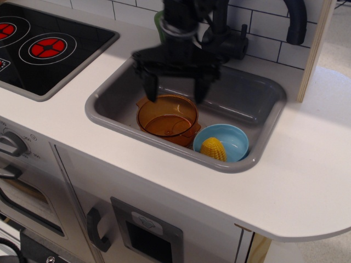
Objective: Take corn out of bowl sink
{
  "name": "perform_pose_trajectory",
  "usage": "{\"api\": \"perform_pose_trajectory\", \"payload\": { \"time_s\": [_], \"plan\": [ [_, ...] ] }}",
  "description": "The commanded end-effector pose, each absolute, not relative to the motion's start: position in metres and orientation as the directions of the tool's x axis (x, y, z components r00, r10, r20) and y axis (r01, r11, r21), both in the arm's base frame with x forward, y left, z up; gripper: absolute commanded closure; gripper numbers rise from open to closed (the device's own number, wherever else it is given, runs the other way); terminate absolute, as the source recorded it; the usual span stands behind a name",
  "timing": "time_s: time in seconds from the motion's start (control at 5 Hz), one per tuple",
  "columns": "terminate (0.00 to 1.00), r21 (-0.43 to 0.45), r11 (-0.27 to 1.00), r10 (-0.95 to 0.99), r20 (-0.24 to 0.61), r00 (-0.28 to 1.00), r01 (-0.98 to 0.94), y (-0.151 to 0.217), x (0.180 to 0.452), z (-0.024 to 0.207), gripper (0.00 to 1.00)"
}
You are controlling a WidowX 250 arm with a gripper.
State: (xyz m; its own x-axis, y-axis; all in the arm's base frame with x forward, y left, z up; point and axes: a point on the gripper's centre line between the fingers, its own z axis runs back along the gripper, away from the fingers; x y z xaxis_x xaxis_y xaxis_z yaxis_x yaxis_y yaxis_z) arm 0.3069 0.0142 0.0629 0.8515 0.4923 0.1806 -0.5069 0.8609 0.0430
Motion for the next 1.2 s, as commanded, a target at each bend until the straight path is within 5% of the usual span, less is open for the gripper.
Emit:
{"api": "perform_pose_trajectory", "payload": {
  "time_s": [0.0,1.0],
  "plan": [
    [0.0,-0.106,0.756,0.654,0.135,0.744,-0.646,-0.021,0.307,0.07,0.0],
    [0.0,-0.171,0.669,0.743,0.123,0.658,-0.724,-0.042,0.316,0.034,0.0]
  ]
}}
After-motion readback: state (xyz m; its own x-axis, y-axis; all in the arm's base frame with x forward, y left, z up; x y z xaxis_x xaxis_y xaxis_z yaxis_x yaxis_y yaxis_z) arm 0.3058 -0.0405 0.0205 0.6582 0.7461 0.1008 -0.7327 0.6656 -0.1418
